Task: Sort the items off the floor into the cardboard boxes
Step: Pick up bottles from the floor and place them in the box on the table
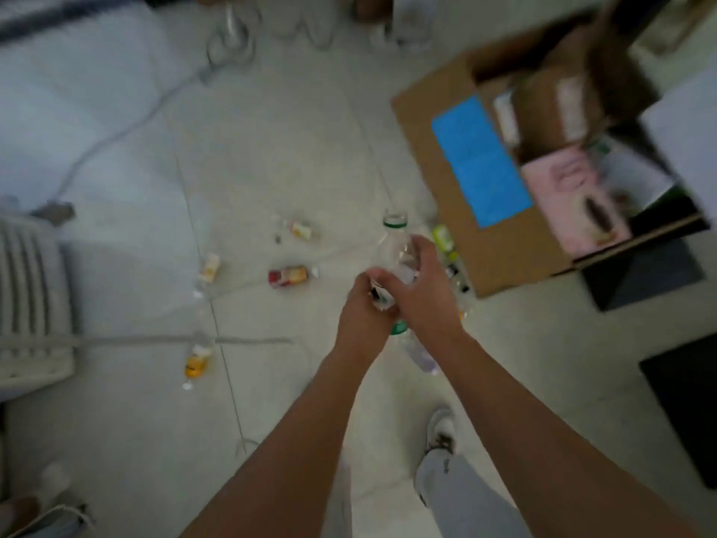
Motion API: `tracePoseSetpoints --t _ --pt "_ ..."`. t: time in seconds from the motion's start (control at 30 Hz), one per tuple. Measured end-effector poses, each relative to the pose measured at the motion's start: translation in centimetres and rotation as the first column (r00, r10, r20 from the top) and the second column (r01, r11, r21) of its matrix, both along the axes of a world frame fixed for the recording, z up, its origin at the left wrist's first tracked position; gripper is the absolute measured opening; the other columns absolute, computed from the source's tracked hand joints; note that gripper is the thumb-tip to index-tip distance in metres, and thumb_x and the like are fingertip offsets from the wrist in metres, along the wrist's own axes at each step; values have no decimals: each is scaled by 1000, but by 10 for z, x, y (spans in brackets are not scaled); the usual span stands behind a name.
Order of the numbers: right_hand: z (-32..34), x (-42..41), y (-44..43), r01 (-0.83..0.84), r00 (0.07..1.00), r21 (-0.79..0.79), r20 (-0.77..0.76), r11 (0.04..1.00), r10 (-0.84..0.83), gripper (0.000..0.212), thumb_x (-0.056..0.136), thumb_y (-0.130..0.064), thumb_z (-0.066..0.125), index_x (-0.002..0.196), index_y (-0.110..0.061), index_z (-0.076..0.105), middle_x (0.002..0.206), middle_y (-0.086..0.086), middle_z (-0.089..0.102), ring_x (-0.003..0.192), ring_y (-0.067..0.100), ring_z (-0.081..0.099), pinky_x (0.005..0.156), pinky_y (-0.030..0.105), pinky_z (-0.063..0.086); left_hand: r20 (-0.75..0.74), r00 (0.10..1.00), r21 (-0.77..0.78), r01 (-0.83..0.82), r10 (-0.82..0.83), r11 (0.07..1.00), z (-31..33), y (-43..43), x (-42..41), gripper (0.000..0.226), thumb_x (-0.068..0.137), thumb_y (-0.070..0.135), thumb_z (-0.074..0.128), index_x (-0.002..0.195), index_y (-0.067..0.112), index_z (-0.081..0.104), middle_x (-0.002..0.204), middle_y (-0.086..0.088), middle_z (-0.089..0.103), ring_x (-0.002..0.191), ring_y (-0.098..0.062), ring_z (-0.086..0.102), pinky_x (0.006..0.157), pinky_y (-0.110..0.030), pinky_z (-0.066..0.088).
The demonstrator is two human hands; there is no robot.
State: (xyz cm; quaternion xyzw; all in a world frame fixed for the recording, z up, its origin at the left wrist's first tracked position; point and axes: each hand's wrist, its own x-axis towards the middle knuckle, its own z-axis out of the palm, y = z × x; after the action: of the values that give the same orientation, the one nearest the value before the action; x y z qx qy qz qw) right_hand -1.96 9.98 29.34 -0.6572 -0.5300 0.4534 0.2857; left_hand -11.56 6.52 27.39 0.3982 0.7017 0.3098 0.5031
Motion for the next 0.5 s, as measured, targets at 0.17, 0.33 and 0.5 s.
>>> tracePoseSetpoints --t 0.17,0.33,0.5 --pt "192 38 38 15 994 221 -105 975 9 68 77 -36 79 135 -22 46 118 -9 59 109 10 58 91 22 45 -17 997 255 -65 72 965 194 42 34 26 66 41 67 88 42 53 81 21 65 74 9 62 65 -16 46" --pt "309 84 53 34 996 371 -89 928 -1 62 75 -31 81 128 -21 51 111 -7 62 105 10 59 85 12 46 3 998 450 -54 59 891 322 67 73 29 64 47 63 92 51 55 85 30 65 82 9 63 65 -14 52" --pt "375 123 69 126 988 460 -140 879 -68 70 75 -42 79 135 -26 46 118 -9 64 108 10 62 84 23 55 1 998 550 53 -64 834 391 98 106 33 77 29 72 103 44 59 89 27 66 84 12 62 66 -8 49"
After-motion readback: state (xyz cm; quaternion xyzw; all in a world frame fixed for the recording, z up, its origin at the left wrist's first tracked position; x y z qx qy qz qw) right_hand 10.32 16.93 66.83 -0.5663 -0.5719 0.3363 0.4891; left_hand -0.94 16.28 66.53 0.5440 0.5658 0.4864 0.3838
